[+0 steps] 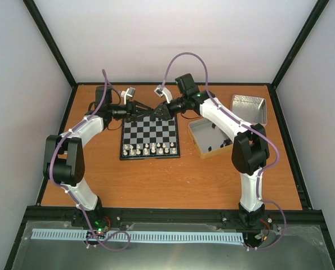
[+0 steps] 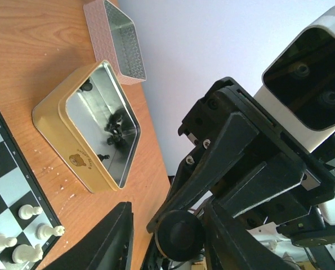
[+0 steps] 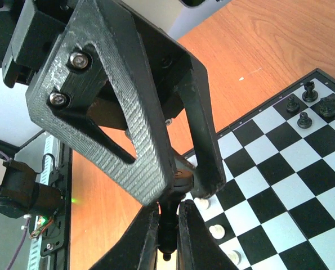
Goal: Set up the chess pieces on the board
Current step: Move the chessboard to the center of the board.
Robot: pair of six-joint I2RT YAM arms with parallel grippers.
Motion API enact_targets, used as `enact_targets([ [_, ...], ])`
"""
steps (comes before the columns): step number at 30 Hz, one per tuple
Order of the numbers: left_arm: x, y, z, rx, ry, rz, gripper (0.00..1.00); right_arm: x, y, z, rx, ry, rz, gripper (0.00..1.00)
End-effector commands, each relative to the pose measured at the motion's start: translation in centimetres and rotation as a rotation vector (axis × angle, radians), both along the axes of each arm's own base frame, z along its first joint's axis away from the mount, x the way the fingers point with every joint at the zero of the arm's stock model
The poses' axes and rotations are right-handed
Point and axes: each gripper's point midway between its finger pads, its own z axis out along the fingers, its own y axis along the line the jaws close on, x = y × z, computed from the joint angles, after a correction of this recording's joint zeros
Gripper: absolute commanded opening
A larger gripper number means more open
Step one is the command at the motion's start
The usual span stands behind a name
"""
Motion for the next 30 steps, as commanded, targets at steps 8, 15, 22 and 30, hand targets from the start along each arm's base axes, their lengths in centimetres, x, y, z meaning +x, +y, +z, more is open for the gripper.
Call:
enact_targets([
  [8, -0.1, -0.6, 0.8, -0.019, -0.003, -0.049, 0.14, -0.1, 0.3, -0.4, -0.034, -0.002, 0.002, 0.07],
  [15, 0.6, -0.4, 2.5, -0.034, -0.051, 0.014, 0.11, 1.1, -1.9, 3.0, 0.172, 0.069, -0.142, 0.57],
  [22, 2.7, 0.2, 5.4, -0.148, -0.019, 0.173, 0.11, 2.8, -1.9, 4.9, 0.353, 0.230, -0.311, 0.66],
  [30, 3.3, 0.8, 5.2, -0.250, 0.198, 0.257, 0.11, 4.5, -0.1, 3.6, 0.393, 0.380, -0.383, 0.63],
])
